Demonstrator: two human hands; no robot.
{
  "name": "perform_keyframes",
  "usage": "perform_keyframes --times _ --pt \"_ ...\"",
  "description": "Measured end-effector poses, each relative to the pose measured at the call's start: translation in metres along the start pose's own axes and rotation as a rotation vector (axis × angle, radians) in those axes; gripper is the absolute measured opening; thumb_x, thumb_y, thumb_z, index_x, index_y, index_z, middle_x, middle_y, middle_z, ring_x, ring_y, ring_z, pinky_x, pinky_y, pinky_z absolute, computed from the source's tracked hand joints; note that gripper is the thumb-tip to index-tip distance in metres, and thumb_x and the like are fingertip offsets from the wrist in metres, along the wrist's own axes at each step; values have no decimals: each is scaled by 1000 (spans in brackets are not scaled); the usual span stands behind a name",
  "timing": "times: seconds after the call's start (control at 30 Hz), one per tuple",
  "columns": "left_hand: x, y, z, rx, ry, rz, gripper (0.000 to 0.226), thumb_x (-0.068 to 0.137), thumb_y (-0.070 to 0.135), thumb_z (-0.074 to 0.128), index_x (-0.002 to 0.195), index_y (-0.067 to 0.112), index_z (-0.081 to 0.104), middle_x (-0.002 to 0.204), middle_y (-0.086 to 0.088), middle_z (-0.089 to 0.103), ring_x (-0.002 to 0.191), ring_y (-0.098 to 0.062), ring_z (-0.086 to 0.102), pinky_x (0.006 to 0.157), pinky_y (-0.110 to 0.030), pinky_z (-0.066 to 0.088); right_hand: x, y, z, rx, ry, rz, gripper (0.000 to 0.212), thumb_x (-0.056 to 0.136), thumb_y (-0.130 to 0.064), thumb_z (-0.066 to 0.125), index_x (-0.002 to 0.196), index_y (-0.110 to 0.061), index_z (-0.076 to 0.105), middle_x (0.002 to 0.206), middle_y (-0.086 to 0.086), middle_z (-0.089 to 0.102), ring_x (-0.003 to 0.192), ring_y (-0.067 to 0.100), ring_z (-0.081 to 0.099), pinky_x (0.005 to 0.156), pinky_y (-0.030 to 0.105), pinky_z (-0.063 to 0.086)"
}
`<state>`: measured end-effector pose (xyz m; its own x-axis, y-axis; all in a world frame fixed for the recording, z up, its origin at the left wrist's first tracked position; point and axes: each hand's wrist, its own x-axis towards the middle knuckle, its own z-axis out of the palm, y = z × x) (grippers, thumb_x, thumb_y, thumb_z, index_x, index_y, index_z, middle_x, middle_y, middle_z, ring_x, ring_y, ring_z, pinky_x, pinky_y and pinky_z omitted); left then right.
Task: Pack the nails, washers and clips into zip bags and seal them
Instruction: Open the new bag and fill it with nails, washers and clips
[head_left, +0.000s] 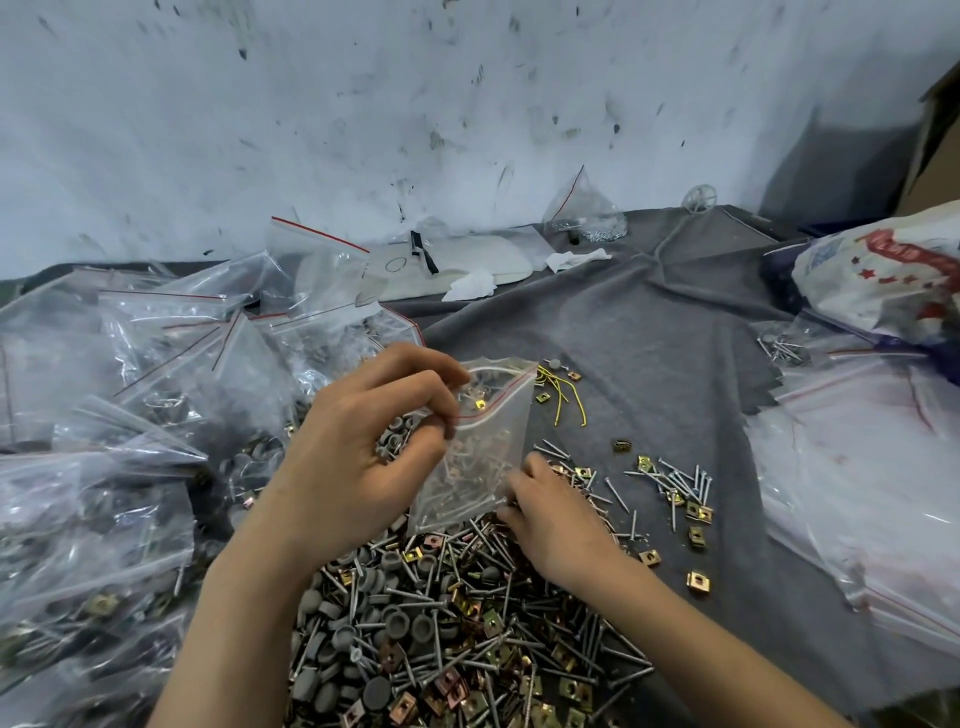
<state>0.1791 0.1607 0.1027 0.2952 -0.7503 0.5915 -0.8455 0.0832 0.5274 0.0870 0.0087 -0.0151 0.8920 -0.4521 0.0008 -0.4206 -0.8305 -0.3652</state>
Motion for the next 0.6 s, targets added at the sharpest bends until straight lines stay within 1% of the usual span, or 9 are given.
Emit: perform_keyframes --times 0.1,0.17,0.23,0.3,0.37,0.43,0.5,0.57,0.6 --pt "0 0 -2 0 13 -6 19 80 20 46 74 12 62 103 2 62 99 -8 60 83 -13 40 3 7 -18 181 149 27 10 96 -22 52 99 -13 54 105 6 58 93 26 58 78 34 45" --pt "-1 0 -4 2 21 -7 19 80 20 46 74 13 62 104 2 62 99 -9 60 83 -13 40 5 10 -40 314 278 68 5 91 -18 62 91 -13 61 87 1 65 78 16 58 69 24 41" --pt "0 0 -3 -2 20 -2 17 80 20 46 74 15 61 103 2 62 100 -9 60 83 -14 40 3 10 -68 508 379 88 5 85 -17 69 82 -14 68 70 -8 63 63 6 54 61 16 38" --pt "0 0 -2 3 15 -2 19 80 20 46 74 13 62 104 2 62 100 -10 60 83 -17 41 -6 0 -98 738 452 4 10 82 -16 71 73 -20 69 58 -12 62 52 -3 49 55 12 38" --pt "1 1 0 11 5 -5 21 80 20 46 74 11 63 104 2 63 99 -11 60 83 -19 42 -16 -17 -125 821 530 -153 14 81 -13 72 72 -24 68 55 -13 63 47 -5 49 50 8 37" --pt "1 2 1 14 -6 0 21 80 20 46 74 10 63 104 1 63 99 -10 59 83 -17 41 -24 -33 -143 832 529 -253 14 81 -13 73 75 -25 69 59 -6 65 50 -2 53 50 10 39" --pt "1 3 2 16 -16 12 22 80 19 46 73 9 63 103 1 62 98 -10 59 82 -17 41 -27 -42 -151 813 479 -287 13 80 -12 73 80 -24 69 67 6 66 56 9 56 53 19 44" --pt "1 4 2 21 -21 24 22 80 19 46 73 8 63 103 0 62 98 -10 59 82 -17 41 -26 -46 -155 752 437 -280 14 78 -14 74 85 -22 65 68 10 64 57 17 55 55 28 44" --pt "1 4 2 25 -21 30 22 80 18 46 73 7 63 103 0 62 98 -9 59 81 -17 41 -24 -47 -156 707 419 -277 16 77 -15 75 86 -21 64 66 9 63 57 17 54 56 30 44"
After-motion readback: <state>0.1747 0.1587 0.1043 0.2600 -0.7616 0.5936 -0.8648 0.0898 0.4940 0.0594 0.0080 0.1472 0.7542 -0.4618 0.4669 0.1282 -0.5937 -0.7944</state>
